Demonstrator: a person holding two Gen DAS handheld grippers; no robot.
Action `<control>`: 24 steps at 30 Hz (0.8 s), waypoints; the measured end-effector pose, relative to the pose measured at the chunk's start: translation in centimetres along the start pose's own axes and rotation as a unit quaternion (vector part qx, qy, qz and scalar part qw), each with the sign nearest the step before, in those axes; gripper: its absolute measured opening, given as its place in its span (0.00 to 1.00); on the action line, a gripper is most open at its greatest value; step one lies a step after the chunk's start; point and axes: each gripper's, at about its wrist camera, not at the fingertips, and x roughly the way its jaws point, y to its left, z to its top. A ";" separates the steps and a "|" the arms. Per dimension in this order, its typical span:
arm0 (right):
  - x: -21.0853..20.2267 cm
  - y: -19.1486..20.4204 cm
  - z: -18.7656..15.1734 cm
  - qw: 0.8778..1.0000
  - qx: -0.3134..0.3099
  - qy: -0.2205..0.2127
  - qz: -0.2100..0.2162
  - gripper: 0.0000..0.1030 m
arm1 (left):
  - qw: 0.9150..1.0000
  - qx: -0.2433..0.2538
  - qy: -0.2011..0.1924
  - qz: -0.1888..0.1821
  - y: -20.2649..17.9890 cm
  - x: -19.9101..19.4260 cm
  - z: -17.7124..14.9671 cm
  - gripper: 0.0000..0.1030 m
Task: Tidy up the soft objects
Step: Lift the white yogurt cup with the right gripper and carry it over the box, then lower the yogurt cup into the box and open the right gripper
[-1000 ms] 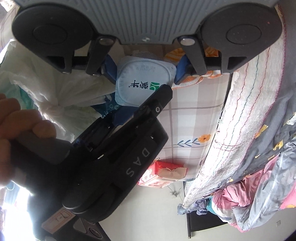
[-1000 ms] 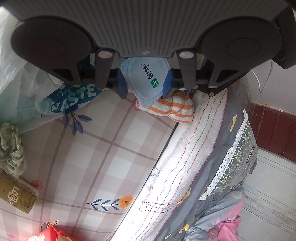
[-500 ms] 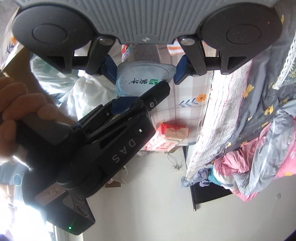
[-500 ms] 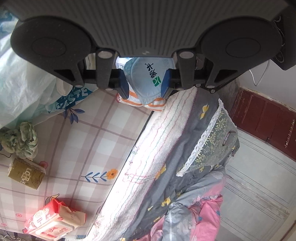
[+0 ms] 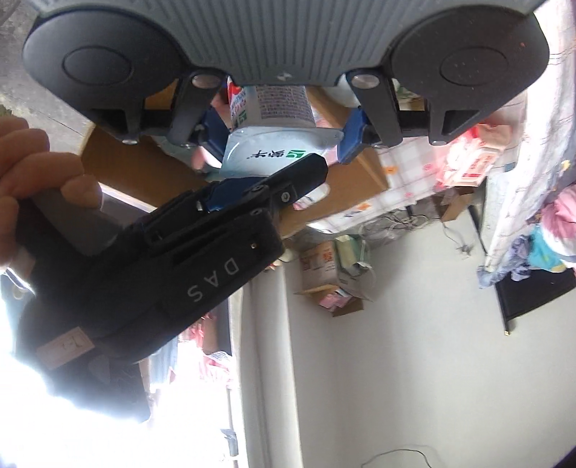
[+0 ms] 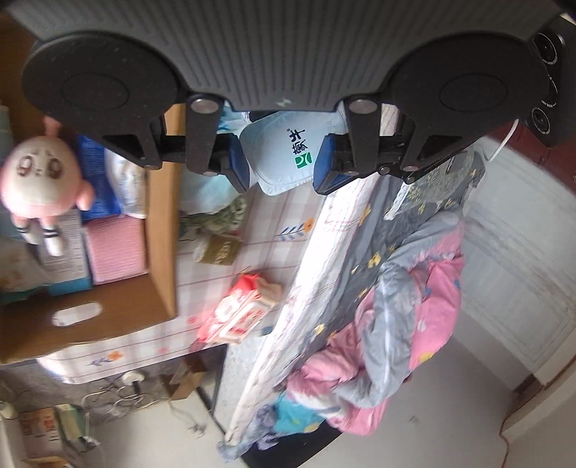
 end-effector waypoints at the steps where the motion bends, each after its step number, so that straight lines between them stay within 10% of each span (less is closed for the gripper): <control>1: -1.0 -1.4 -0.3 1.000 0.013 -0.004 -0.009 0.39 | 1.000 0.003 0.010 -0.018 -0.8 1.2 -0.2 0.63; 15: 1.8 -13.3 -5.9 0.983 0.149 0.106 -0.020 0.39 | 0.970 0.038 0.223 -0.089 -3.4 10.6 -4.5 0.63; 24: 4.2 -15.4 -6.9 0.974 0.175 0.140 -0.028 0.42 | 0.974 0.049 0.206 -0.084 -2.8 10.0 -3.5 0.69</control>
